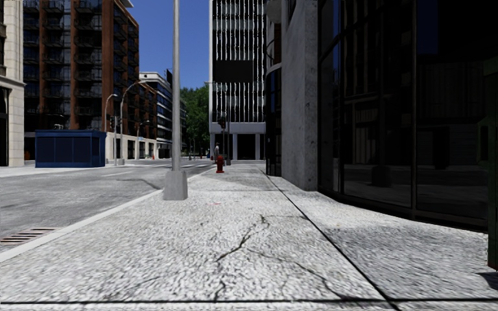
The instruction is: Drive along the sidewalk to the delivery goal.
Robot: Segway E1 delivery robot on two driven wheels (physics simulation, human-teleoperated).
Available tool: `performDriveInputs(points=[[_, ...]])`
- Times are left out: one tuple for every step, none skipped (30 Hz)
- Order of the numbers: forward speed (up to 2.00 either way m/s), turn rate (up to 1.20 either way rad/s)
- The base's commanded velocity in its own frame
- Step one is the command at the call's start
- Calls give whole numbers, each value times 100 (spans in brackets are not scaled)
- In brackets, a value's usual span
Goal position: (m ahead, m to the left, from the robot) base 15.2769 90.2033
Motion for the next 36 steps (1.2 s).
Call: performDriveInputs(points=[[200, 0], [200, 0], [200, 0], [200, 0], [200, 0], [200, 0], [200, 0], [200, 0], [200, 0], [200, 0], [200, 0], [200, 0], [200, 0], [200, 0], [200, 0], [200, 0], [200, 0], [200, 0], [200, 0], [200, 0], [200, 0], [200, 0], [200, 0], [200, 0], [200, 0], [200, 0], [200, 0], [200, 0], [200, 0], [200, 0], [200, 0], [200, 0], [200, 0], [200, 0], [200, 0], [200, 0]])
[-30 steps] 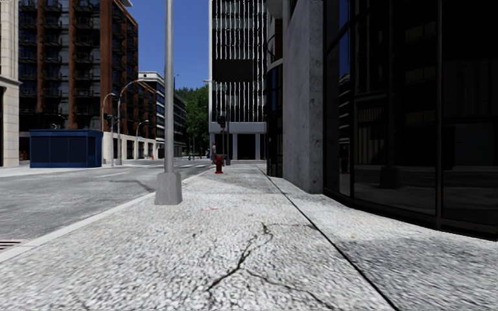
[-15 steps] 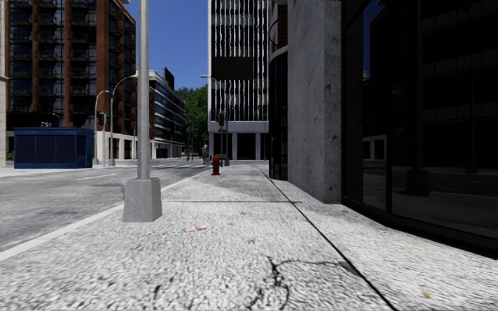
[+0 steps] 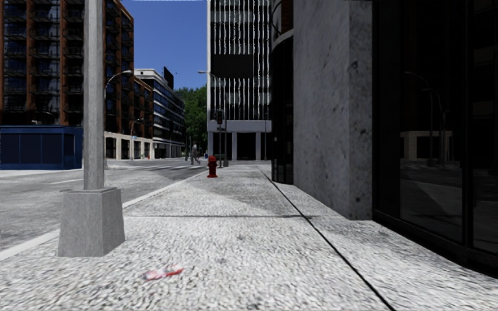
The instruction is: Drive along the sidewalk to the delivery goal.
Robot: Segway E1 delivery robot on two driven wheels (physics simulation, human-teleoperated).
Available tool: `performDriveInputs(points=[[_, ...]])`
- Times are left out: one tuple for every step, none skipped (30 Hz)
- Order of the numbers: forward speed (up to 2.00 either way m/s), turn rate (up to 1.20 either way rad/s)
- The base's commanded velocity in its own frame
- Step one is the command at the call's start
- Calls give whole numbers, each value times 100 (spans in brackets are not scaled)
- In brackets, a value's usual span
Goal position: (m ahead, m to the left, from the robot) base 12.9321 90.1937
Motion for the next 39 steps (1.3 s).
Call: performDriveInputs(points=[[200, 0], [200, 0], [200, 0], [200, 0], [200, 0], [200, 0], [200, 0], [200, 0], [200, 0], [200, 0], [200, 0], [200, 0], [200, 0], [200, 0], [200, 0], [200, 18], [200, 18], [200, 61], [200, 66], [200, 66], [200, 17], [200, 3], [200, 0], [200, 0], [200, 0], [200, 0], [200, 0], [200, 0], [200, 0], [200, 0], [200, 0], [200, 0], [200, 0], [200, 0], [200, 0], [200, 0], [200, 0], [200, 0], [200, 0]])
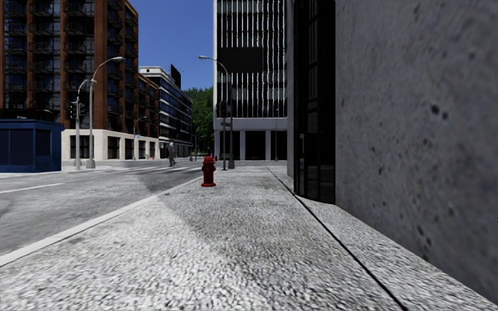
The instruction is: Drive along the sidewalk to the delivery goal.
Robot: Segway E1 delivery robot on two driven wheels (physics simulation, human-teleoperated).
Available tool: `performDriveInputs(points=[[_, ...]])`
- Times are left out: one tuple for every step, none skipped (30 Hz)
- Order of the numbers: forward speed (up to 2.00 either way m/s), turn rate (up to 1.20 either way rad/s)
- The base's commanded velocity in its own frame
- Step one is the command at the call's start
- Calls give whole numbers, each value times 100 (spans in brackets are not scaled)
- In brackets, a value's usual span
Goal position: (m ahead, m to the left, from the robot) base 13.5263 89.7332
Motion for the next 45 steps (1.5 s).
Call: performDriveInputs(points=[[200, 0], [200, 0], [200, 0], [200, 0], [200, 0], [200, 0], [200, 0], [200, 0], [200, 0], [200, 0], [200, 0], [200, 0], [200, 0], [200, 0], [200, 0], [200, 0], [200, 0], [200, 0], [200, 0], [200, 0], [200, 0], [200, 0], [200, 0], [200, 0], [200, 0], [200, 0], [200, 0], [200, 0], [200, 0], [200, 0], [200, 0], [200, 0], [200, 0], [200, 0], [200, 0], [200, 0], [200, 0], [200, 0], [200, 0], [200, 0], [200, 0], [200, 0], [200, 0], [200, 0], [200, 0]])
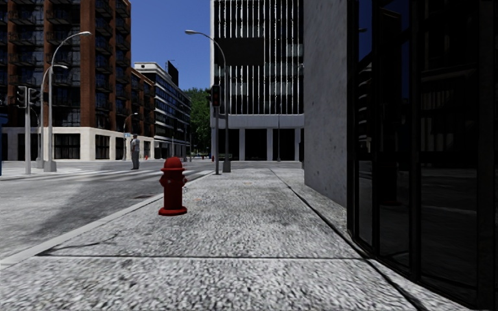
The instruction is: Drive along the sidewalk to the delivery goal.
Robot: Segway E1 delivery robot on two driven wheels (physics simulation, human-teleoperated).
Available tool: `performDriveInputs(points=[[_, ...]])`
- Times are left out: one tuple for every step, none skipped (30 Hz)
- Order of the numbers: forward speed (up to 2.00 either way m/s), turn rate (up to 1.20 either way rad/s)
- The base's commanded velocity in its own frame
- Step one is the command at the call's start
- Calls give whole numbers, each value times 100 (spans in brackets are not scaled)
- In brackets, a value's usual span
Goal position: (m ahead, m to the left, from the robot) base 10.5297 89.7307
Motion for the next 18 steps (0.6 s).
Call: performDriveInputs(points=[[200, 0], [200, 0], [200, 0], [200, 0], [200, 0], [200, 0], [200, 0], [200, 0], [200, 0], [200, 0], [200, 0], [200, 0], [200, 0], [200, 0], [200, 0], [200, 0], [200, 0], [200, 0]])
